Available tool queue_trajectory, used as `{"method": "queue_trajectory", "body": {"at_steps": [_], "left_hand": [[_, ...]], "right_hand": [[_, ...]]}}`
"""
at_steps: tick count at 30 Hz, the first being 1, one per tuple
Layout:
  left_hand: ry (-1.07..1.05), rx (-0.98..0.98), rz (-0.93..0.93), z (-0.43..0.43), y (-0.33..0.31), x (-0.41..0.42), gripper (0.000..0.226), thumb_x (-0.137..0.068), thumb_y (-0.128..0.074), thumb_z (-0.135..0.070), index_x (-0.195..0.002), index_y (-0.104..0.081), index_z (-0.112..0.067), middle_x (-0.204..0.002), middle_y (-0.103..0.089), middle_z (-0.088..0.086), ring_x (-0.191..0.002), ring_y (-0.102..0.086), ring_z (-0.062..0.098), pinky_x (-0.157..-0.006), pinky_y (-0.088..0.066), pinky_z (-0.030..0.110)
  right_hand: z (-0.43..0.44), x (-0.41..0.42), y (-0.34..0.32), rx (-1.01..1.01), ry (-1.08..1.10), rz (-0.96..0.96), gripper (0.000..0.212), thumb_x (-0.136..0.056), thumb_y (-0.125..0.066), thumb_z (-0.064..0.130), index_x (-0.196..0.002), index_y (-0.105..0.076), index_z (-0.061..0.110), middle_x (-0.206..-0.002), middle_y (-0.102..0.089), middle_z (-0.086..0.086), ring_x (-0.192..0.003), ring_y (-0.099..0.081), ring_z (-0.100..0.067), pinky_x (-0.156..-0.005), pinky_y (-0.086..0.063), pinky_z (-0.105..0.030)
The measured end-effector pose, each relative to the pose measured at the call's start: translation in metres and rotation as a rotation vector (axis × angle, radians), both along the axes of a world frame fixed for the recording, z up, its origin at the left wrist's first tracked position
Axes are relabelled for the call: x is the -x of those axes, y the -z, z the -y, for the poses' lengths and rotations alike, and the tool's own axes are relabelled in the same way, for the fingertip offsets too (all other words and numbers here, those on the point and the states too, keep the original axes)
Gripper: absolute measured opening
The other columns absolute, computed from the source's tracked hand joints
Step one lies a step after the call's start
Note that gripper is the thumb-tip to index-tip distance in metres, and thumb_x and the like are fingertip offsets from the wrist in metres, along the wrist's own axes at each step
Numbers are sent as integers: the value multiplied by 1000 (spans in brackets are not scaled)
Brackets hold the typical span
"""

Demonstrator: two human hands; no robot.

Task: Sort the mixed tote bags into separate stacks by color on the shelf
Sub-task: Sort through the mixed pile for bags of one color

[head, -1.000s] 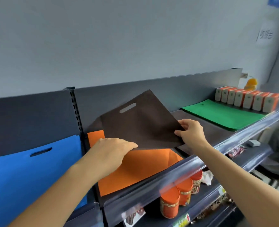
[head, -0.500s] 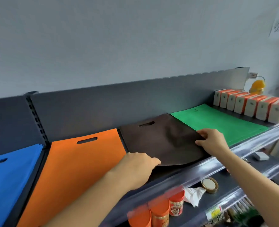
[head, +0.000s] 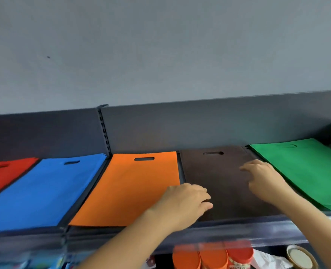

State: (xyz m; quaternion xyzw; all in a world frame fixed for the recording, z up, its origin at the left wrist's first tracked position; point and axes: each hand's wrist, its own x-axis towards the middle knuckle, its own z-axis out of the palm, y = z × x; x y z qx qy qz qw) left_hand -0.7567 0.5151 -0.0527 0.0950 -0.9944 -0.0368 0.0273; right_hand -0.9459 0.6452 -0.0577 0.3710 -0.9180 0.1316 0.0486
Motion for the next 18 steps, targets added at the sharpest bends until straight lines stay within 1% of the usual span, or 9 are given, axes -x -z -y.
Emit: {"method": "queue_trajectory", "body": {"at_steps": [3,6,9,13,15,18], "left_hand": [[-134,131,-69,23,-6,-28,36,-99,-34,-40,-118,-59,-23,-127,-56,-7,-119,-49,19,-87,-43,38],[-252,173,-90,57,-14,-75,37,-99,-33,-42,-121,-57,-26,-127,-56,-10,-118,-50,15,-90,-43,36],[-377,189,-110,92,-18,-136,37,-99,-33,-44,-126,-54,-29,-124,-56,-12,-117,-50,13,-90,-43,35],[-581,228,-123,146,-14,-235,34,-97,-35,-46,-122,-54,-31,-119,-57,-12,-116,-49,13,-85,-45,34],[-662,256,-137,171,-11,-290,36,-97,-37,-46,-126,-52,-32,-122,-56,-12,-119,-48,12,-87,-44,32],[-751,248,-197,204,-11,-383,38,-96,-39,-47,-131,-49,-35,-127,-53,-17,-120,-45,9,-88,-43,30]], "right_hand": [[30,-23,-1,105,-111,-4,43,-85,-57,10,-128,-57,19,-134,-51,-1,-123,-46,-26,-101,-39,-34],[65,-54,-4,134,-237,2,42,-87,-58,14,-129,-55,20,-133,-51,2,-123,-46,-23,-100,-39,-31],[102,-95,-8,76,-376,43,44,-89,-59,20,-133,-50,23,-137,-48,6,-127,-43,-17,-101,-38,-28],[157,-162,-16,12,-514,1,45,-93,-56,24,-137,-44,24,-143,-42,7,-132,-39,-13,-105,-35,-26],[187,-203,-21,-9,-566,-39,45,-94,-55,25,-138,-43,25,-146,-39,6,-135,-35,-13,-105,-35,-28],[237,-277,-26,-71,-651,-71,46,-95,-53,27,-139,-41,24,-145,-39,5,-132,-39,-16,-106,-35,-29]]}}
